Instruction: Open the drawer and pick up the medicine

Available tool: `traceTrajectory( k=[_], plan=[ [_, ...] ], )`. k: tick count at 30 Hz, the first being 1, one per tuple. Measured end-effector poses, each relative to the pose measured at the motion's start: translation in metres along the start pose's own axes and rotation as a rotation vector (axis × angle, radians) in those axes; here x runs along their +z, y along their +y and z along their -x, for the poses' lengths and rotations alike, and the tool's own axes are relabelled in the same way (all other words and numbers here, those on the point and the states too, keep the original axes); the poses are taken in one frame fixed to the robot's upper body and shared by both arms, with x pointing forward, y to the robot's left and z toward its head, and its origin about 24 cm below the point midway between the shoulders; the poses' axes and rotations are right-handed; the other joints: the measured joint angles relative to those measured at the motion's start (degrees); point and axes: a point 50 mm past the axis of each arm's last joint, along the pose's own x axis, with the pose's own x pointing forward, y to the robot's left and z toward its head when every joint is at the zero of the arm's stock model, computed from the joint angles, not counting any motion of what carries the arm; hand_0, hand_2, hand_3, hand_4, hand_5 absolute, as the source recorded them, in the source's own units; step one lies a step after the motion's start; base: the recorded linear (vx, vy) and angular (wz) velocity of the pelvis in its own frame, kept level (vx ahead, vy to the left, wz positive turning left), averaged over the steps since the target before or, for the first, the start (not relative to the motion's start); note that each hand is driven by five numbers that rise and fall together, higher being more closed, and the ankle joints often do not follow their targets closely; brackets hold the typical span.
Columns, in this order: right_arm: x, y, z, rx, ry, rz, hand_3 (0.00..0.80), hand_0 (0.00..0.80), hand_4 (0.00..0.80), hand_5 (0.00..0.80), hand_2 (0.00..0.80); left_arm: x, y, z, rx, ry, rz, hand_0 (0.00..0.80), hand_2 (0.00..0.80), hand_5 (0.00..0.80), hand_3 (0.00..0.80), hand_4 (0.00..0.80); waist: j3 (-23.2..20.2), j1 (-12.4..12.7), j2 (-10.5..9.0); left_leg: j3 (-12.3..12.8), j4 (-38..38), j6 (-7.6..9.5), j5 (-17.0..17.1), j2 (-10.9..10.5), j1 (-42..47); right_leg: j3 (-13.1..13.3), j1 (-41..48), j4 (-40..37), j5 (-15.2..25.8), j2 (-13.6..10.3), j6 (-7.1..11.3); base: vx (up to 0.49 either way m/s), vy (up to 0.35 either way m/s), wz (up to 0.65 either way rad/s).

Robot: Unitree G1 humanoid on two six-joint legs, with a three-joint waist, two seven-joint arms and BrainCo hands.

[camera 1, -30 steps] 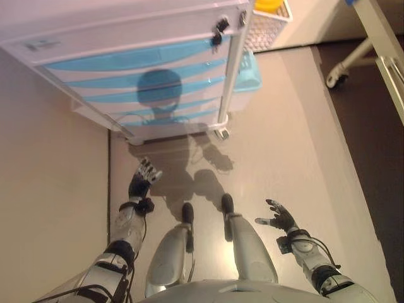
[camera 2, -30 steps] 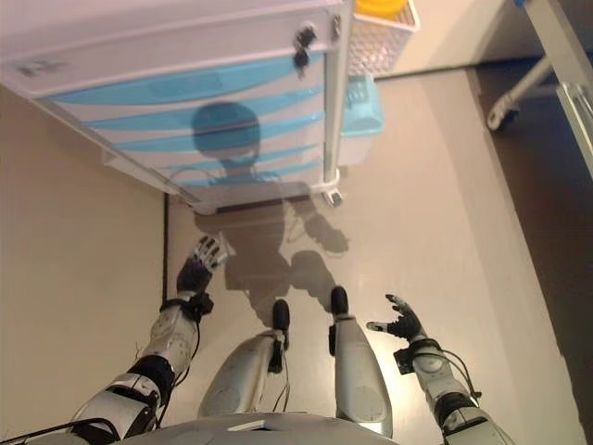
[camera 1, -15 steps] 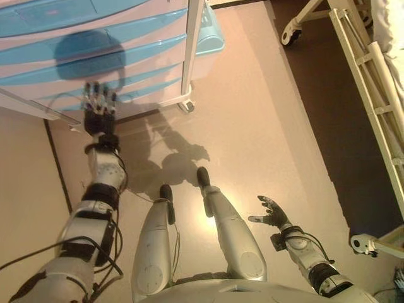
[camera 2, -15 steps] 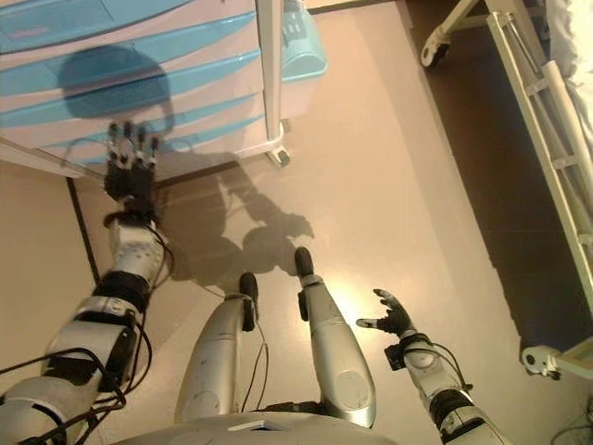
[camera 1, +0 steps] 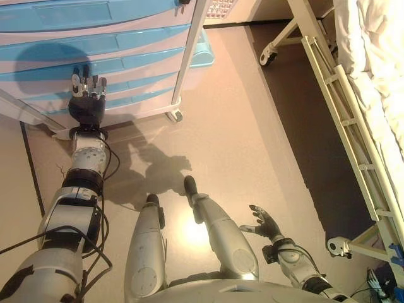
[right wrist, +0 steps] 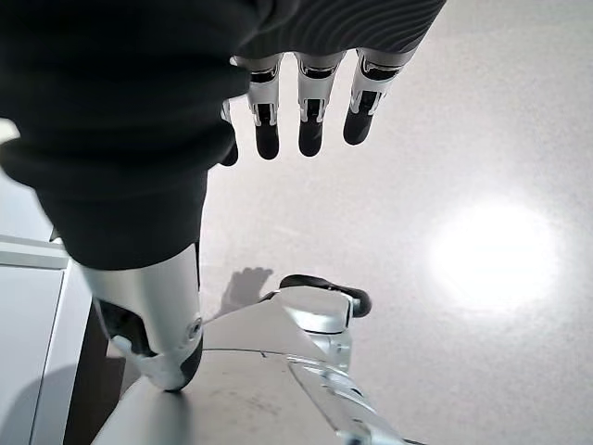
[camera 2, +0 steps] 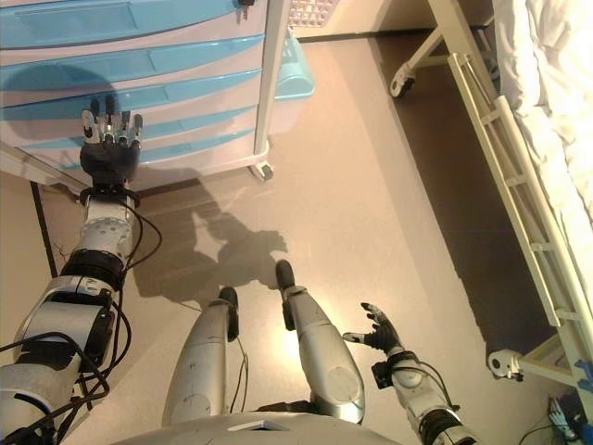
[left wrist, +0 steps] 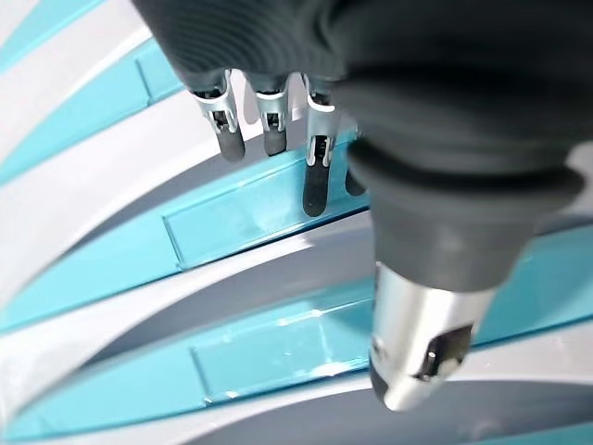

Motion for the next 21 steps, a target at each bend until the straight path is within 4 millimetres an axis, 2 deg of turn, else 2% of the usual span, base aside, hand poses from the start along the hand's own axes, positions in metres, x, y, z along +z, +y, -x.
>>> traceTrajectory(
  k=[5,6,7,8,18,21],
  plan=[
    [-0.005,0.004,0.002,0.008,0.026,-0.007,0.0,0.0,0.0,0.0,0.0,-0.009,0.017,0.017,0.007,0.081,0.043,0.0,0.0,0.0,0.0,0.0,0.3,1.0,-0.59,-0.4,-2.7,0.19,0.0,-0.4,4.7,0.2,4.5,-2.2,-0.2,-0.7,0.3,0.165,-0.056,0.05],
    [-0.006,0.005,0.002,0.01,0.034,-0.009,0.0,0.0,0.0,0.0,0.0,-0.011,0.023,0.023,0.01,0.097,0.057,0.132,0.132,0.132,0.132,0.132,0.3,1.2,-0.64,-0.7,-3.5,0.22,0.1,-0.7,5.9,0.2,5.7,-2.9,-0.3,-0.8,0.33,0.193,-0.054,0.04],
    [-0.007,0.005,0.003,0.012,0.042,-0.01,0.0,0.0,0.0,0.0,0.0,-0.014,0.028,0.028,0.011,0.11,0.069,0.593,0.593,0.593,0.593,0.593,0.3,1.5,-0.68,-0.8,-4.1,0.22,0.0,-0.8,7.1,0.3,6.6,-3.1,-0.4,-0.8,0.41,0.179,-0.051,0.02],
    [-0.008,0.006,0.003,0.017,0.047,-0.012,0.0,0.0,0.0,0.0,0.0,-0.016,0.035,0.035,0.015,0.117,0.09,0.8,0.8,0.8,0.8,0.8,0.3,1.7,-0.72,-0.9,-4.9,0.22,0.0,-0.9,8.3,0.4,7.8,-3.7,-0.5,-0.9,0.48,0.175,-0.054,0.0],
    [-0.019,0.016,0.011,0.047,0.084,-0.041,0.0,0.0,0.0,0.0,0.0,-0.037,0.074,0.092,0.028,0.159,0.219,0.8,0.8,0.8,0.8,0.8,0.6,3.0,-1.34,-1.6,-8.7,0.19,0.2,-1.0,15.5,0.8,15.4,-7.9,-0.5,-1.2,0.54,0.091,-0.034,0.04],
    [-0.023,0.017,0.013,0.048,0.095,-0.044,0.0,0.0,0.0,0.0,0.0,-0.044,0.079,0.104,0.019,0.16,0.248,0.8,0.8,0.8,0.8,0.8,0.6,3.6,-1.36,-1.8,-9.2,0.15,0.3,-1.0,16.1,0.8,16.3,-8.7,-0.5,-1.3,0.53,-0.037,-0.029,0.04]
  ],
)
